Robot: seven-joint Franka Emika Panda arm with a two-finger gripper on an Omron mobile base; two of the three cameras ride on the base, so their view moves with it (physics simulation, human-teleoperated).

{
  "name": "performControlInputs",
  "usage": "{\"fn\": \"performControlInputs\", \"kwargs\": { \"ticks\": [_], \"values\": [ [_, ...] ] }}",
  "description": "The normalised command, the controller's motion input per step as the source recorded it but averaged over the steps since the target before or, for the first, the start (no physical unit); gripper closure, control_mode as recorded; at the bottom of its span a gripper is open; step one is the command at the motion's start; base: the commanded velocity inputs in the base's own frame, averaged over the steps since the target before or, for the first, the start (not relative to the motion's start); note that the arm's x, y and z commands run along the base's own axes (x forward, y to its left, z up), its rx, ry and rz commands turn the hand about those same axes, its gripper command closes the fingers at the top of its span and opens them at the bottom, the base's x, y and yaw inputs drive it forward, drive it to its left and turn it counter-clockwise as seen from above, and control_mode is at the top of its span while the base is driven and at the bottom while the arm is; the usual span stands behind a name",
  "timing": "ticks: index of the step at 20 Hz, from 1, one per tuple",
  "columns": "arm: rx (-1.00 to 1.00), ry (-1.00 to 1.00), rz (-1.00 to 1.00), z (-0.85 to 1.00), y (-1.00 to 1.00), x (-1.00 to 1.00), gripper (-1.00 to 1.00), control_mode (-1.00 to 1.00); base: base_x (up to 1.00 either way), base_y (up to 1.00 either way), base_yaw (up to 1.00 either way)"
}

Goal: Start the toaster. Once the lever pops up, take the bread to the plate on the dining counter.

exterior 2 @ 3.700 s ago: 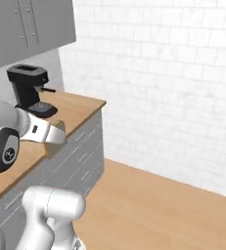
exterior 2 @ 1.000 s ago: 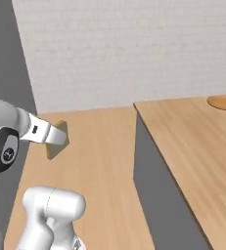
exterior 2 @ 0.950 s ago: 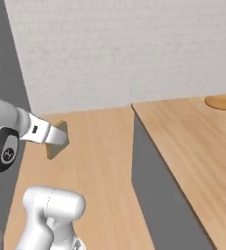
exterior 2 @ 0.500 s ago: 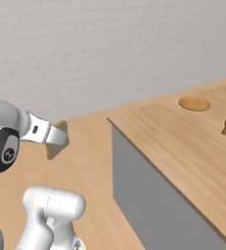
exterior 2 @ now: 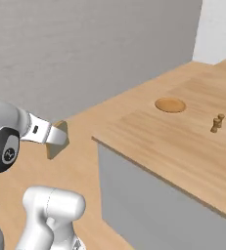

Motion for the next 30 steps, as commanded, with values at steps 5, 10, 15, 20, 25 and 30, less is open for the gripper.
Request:
{"fn": "performControlInputs", "kwargs": {
  "ticks": [5, 10, 15, 20, 25, 30],
  "values": [
    [0.00, 0.00, 0.00, 0.00, 0.00, 0.00, 1.00, 1.00, 1.00, 0.83, -0.58],
    [0.00, 0.00, 0.00, 0.00, 0.00, 0.00, 1.00, 1.00, 0.97, 0.95, -0.53],
    [0.00, 0.00, 0.00, 0.00, 0.00, 0.00, 1.00, 1.00, 0.49, 0.92, -0.55],
    [0.00, 0.00, 0.00, 0.00, 0.00, 0.00, 1.00, 1.00, 0.02, 0.79, -0.63],
    [0.00, 0.00, 0.00, 0.00, 0.00, 0.00, 1.00, 1.00, 0.71, 0.84, -0.63],
    [0.00, 0.00, 0.00, 0.00, 0.00, 0.00, 1.00, 1.00, 0.67, 0.89, -0.60]
  ]
}}
